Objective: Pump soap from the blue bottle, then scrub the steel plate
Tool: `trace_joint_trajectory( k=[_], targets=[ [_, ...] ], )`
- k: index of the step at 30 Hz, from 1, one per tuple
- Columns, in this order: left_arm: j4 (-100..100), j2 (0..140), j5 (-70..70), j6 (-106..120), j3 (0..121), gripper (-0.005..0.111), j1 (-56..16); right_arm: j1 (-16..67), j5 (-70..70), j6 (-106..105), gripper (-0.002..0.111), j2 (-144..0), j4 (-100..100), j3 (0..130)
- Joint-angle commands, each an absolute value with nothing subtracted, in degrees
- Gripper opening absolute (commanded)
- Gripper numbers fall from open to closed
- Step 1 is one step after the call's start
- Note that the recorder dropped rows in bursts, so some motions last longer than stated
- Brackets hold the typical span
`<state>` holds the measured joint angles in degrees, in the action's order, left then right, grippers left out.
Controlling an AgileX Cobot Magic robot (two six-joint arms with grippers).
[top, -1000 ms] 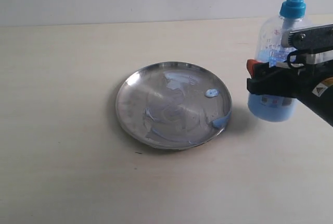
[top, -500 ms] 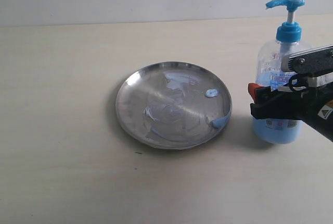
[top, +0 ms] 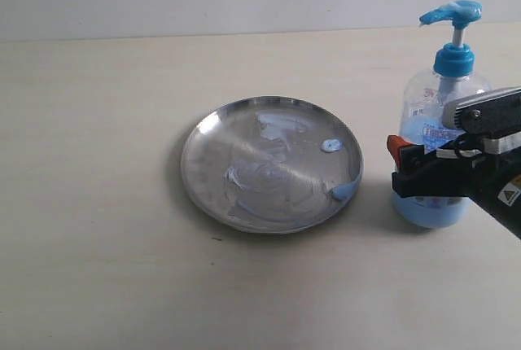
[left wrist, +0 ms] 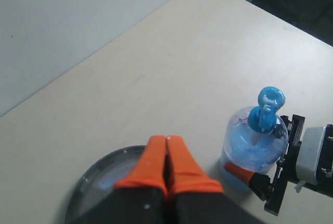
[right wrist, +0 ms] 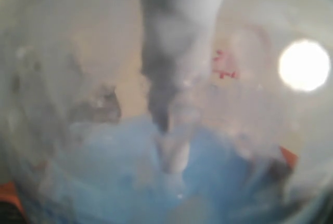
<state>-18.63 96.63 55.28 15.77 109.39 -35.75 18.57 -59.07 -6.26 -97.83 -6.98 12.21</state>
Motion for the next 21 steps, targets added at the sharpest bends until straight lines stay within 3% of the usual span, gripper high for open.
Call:
trace_joint_trajectory(
  k=[1,14,18,21],
  targets=[
    [-18.6,92.4,50.6,15.4,103.3,0.000,-35.8,18.7,-70.0,-5.9,0.000,-98.3,-6.5,12.4],
    [-18.4,79.7,39.1,15.4,85.2,0.000,-35.8,18.7,-70.0,-5.9,0.001,-101.0,-5.4,12.4],
    [-18.4,74.6,35.4,15.4,78.4,0.000,-35.8,18.7,-70.0,-5.9,0.012,-101.0,-5.4,12.4],
    [-18.4,69.8,33.2,15.4,72.9,0.000,-35.8,18.7,-67.9,-5.9,0.031,-101.0,-5.4,12.4]
  ],
)
